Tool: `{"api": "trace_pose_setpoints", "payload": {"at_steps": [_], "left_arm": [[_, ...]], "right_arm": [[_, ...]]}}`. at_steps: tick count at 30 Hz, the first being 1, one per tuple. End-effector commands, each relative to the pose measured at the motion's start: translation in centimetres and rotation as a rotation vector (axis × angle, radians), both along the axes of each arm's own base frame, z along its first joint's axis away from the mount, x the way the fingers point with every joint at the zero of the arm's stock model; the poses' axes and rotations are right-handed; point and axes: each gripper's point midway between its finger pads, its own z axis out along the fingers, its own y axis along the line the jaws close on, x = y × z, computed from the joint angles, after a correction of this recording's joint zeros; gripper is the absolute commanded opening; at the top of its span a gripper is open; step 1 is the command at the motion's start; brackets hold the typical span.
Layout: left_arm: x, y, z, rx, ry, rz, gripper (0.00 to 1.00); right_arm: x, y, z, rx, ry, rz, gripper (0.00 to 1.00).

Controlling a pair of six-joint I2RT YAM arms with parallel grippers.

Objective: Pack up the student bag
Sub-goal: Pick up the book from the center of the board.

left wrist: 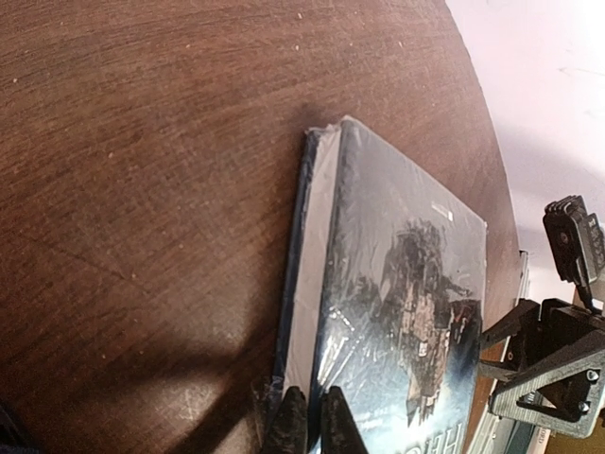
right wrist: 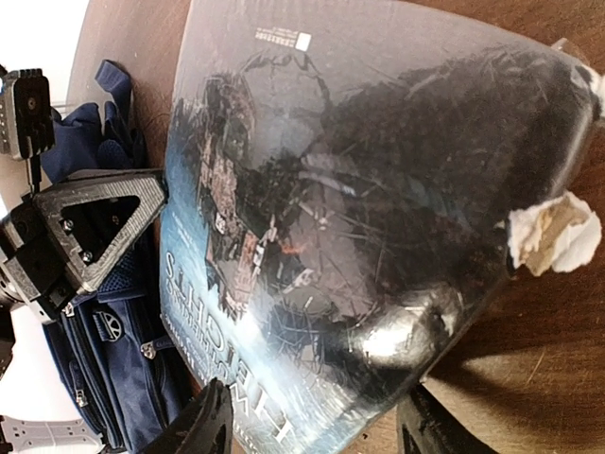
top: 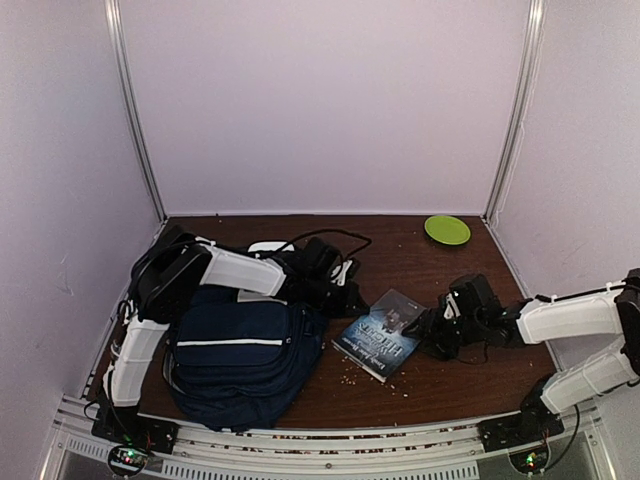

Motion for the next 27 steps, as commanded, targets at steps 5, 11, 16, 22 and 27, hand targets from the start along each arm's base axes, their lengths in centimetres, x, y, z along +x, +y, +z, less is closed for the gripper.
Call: {"api": "trace_pose_setpoints", "payload": {"at_steps": [5,11,16,22,27], "left_arm": [[-8.0,-1.1,-1.9,0.082,0.087,-0.189,0.0],[-10.9,-1.1,-2.3,0.129,0.076,-0.272,0.0],[-11.6,-0.2,-1.7,0.126,0.073,-0.271,0.0],[-12.2,0.1,-0.5,0.115,0.058,-0.28,0.08],[-13.0,0.2,-0.9,0.123,0.06,-0.296,0.08]], "right_arm": [[0.0,2.8,4.7,0.141,-0.18,0.104,0.59],[-0.3,0.8,4.7,0.153,-0.222,0.007,0.6],[0.5,-0.3,7.3,0.166,-0.302,-0.069,0.61],[1.5,-0.9,8.7,0.168,-0.352,-0.123,0.61],[1.4,0.0,8.4,0.209,-0.326,-0.1,0.61]]}}
